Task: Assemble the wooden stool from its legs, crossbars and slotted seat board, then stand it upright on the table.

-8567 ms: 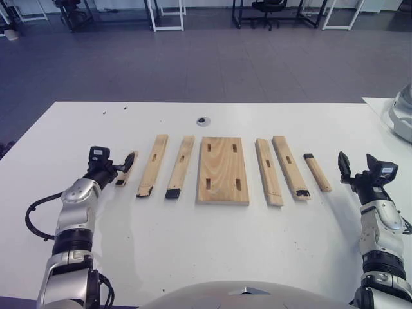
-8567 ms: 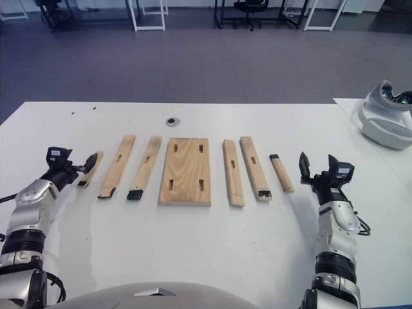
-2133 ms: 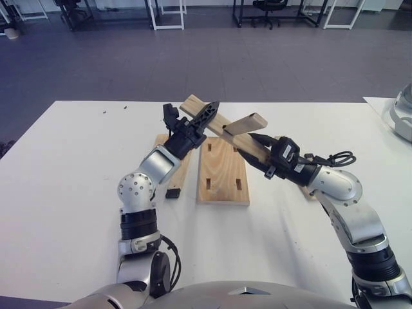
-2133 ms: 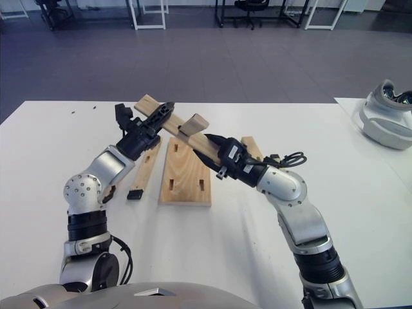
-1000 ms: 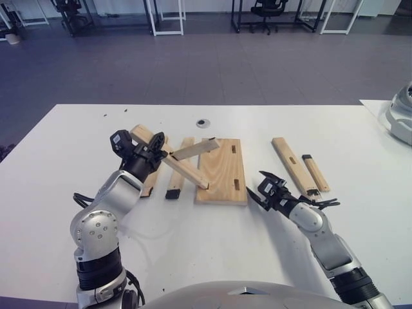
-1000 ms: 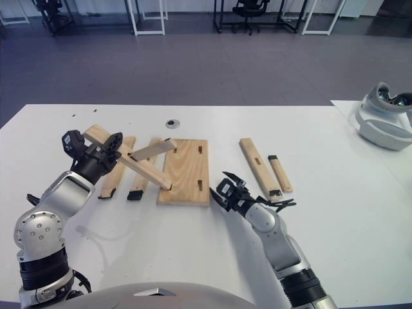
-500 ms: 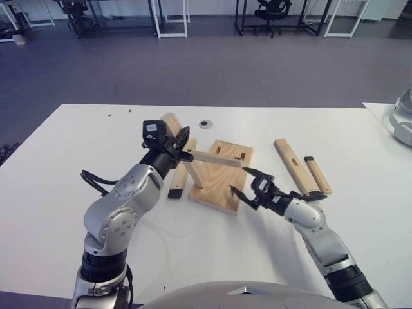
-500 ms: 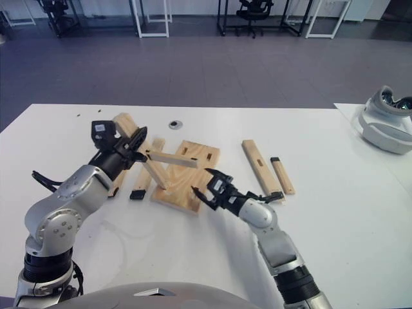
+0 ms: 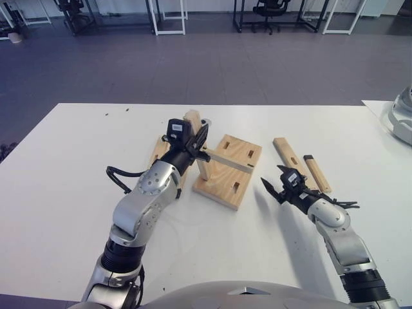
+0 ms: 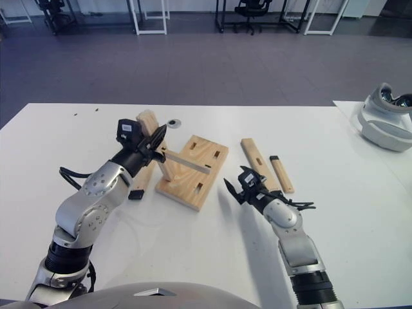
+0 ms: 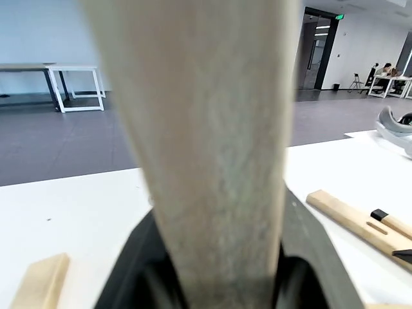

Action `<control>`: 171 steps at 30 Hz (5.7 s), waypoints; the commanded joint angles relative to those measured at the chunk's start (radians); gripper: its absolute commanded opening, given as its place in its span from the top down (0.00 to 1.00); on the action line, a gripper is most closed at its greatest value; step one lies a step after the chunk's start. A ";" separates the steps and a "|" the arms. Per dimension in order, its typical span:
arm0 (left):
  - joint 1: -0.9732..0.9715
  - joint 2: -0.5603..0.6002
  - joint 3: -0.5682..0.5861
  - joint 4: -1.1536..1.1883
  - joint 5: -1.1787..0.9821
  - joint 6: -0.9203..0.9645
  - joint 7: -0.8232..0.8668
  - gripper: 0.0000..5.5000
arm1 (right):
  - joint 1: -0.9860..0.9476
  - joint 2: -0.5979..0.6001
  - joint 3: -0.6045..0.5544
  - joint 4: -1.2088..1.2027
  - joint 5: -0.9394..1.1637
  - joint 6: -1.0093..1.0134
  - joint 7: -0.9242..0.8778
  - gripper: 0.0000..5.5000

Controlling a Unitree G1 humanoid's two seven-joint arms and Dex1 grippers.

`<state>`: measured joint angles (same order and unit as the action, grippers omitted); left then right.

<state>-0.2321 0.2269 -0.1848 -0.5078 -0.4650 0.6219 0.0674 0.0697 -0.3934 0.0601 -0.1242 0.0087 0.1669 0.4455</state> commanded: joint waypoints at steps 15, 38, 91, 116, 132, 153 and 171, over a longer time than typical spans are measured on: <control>-0.174 0.045 0.325 -0.220 -0.671 0.305 -0.081 0.32 | -0.300 0.017 -0.044 0.418 -0.040 -0.026 -0.097 0.37; 0.068 0.238 -0.002 0.325 0.052 0.129 -0.212 0.32 | -0.251 0.035 -0.115 0.233 0.054 -0.111 -0.101 0.37; -0.464 0.163 0.058 0.516 0.221 -0.557 -0.890 0.55 | -0.767 0.212 -0.426 0.009 1.266 0.460 -0.330 0.81; 0.068 0.210 -0.080 0.269 0.446 -0.178 -0.677 0.25 | 0.165 0.160 -0.498 -0.556 1.284 0.399 -0.879 0.82; 0.020 0.092 -0.184 0.153 0.383 -0.048 -0.701 0.25 | 0.144 -0.015 -0.183 -0.636 0.751 0.440 -0.801 0.82; -0.008 0.069 -0.228 0.110 0.388 0.011 -0.674 0.25 | 0.169 -0.036 -0.117 -0.594 0.598 0.492 -0.545 0.59; -0.133 -0.192 -0.215 0.062 0.334 0.132 -0.477 0.25 | 0.072 -0.085 -0.005 -0.577 0.610 0.613 -0.363 0.41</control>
<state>-0.2515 0.1502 -0.3553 -0.3707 -0.0637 0.8016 -0.3820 0.1357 -0.4819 -0.0836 -0.7162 0.5793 0.6926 -0.0276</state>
